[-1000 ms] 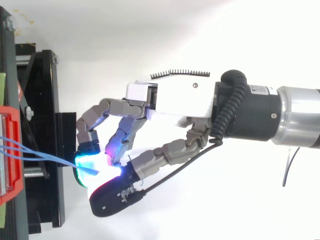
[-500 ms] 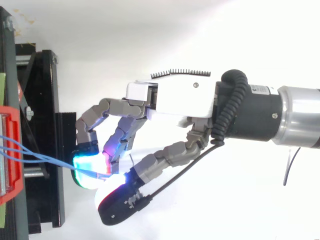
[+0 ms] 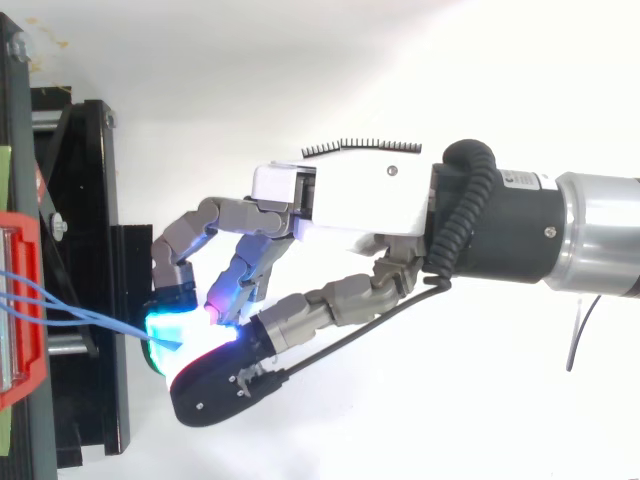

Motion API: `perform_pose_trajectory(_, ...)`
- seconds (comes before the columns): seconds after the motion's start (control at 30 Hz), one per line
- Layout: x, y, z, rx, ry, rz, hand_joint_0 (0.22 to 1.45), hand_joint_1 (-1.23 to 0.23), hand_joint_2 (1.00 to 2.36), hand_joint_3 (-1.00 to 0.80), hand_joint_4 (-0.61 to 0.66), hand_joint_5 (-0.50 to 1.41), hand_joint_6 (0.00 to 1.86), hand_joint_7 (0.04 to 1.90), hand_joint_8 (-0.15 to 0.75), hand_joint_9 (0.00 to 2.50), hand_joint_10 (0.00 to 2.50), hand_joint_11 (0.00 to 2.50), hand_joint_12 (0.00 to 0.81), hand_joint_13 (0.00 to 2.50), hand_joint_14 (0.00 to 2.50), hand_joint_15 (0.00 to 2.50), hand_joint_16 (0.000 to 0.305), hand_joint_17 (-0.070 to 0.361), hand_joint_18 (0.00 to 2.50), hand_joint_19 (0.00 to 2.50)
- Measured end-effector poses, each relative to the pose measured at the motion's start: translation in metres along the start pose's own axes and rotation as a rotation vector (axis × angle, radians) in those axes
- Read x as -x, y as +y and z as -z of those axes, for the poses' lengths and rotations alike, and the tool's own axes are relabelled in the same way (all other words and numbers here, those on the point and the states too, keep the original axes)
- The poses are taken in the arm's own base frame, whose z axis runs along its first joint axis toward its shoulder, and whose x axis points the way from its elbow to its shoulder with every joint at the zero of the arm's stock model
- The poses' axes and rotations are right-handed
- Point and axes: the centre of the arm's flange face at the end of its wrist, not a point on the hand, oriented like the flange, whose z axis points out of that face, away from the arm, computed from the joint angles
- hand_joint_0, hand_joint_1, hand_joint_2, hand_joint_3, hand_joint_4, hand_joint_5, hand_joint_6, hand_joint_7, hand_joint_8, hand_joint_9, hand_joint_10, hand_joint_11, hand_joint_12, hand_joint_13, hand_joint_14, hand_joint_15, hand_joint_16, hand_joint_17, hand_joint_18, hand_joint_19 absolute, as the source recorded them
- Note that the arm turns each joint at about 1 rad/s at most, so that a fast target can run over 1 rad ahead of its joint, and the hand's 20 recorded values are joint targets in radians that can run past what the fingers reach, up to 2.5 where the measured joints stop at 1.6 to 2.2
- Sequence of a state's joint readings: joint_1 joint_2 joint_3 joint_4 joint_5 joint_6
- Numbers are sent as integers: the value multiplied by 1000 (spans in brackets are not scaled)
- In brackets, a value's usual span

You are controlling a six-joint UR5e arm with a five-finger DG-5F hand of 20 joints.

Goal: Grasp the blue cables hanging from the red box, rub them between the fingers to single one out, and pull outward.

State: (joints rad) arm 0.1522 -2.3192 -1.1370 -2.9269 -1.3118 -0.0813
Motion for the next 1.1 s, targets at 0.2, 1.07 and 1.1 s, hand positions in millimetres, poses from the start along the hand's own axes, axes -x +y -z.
perform_pose_trajectory(0.2,1,6,1,7,-3,-1,569,-739,1012,-139,148,-149,872,1083,344,1068,16,682,420,970,17,631,54,122,872,700)
perform_pose_trajectory(1.07,2,9,2,8,-3,-2,733,-964,1011,-365,134,-186,902,1055,284,913,16,708,356,878,22,626,45,101,806,647)
perform_pose_trajectory(1.1,2,9,3,7,-2,-2,736,-969,1010,-374,128,-186,903,1045,283,912,18,710,355,877,22,616,45,101,808,648)
